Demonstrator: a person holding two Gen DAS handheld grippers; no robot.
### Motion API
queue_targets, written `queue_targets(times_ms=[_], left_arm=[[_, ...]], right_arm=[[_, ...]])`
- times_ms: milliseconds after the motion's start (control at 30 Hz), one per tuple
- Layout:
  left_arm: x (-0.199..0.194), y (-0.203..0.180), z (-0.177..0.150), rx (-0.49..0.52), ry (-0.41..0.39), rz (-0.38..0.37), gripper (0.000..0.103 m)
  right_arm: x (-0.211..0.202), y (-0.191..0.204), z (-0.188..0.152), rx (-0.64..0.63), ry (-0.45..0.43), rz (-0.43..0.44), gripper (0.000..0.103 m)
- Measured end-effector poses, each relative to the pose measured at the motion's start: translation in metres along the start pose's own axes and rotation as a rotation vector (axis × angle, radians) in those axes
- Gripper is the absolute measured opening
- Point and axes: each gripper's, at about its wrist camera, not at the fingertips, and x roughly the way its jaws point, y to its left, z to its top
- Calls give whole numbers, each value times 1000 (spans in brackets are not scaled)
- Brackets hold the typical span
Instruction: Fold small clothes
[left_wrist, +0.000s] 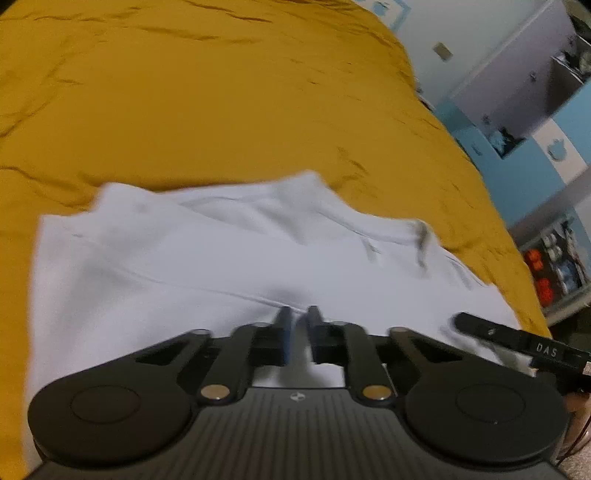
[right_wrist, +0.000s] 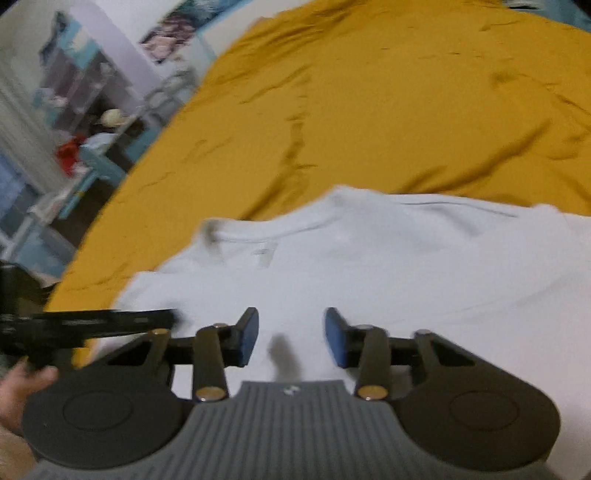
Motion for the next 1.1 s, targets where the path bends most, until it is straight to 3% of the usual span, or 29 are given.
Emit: queue_targets(times_ms=[100,133,200,233,267,300,333,367,433,533,700,800,933,1100], left_arm=[[-7,23,3,-56,-37,2,7],[-10,30,3,-75,-50,14,7],[-13,46,5,-140,-53,-11,7],[-15,51,4,-168,-53,-25,7],[-20,48,2,-163,-55,-16,7],[-26,43,1,-143,-60,8,11],[-36,35,-2,-120,-69,39,19],[-48,25,-8,-93,-87,54,29],[-73,8,-21,-37,-119,41,34],[-111,-20,-56,16,-159,44,44],[-144,-37,-116,1,-220,72,49],[-144,-25,-138,-77,-194,97,50],[-152,5,-159,-167,-179,95,49],[-163,18,-168,-209,-198,74,46]], right_arm=[[1,-26,5,16,-51,-110,23],[2,-38,8,58,-49,-108,22],[-1,-58,10,155,-40,-81,7],[-6,-63,11,182,-46,-85,7],[-14,-60,11,180,-60,-103,10],[-23,-54,10,166,-75,-111,20],[-39,-47,6,154,-102,-87,30],[-54,-39,1,156,-122,-40,34],[-85,-32,-16,170,-149,67,35],[-120,-11,-53,127,-178,78,37],[-145,-1,-110,95,-186,-26,38],[-148,-13,-131,127,-179,-126,38],[-164,-34,-149,145,-198,-263,36],[-180,-41,-147,205,-209,-311,38]])
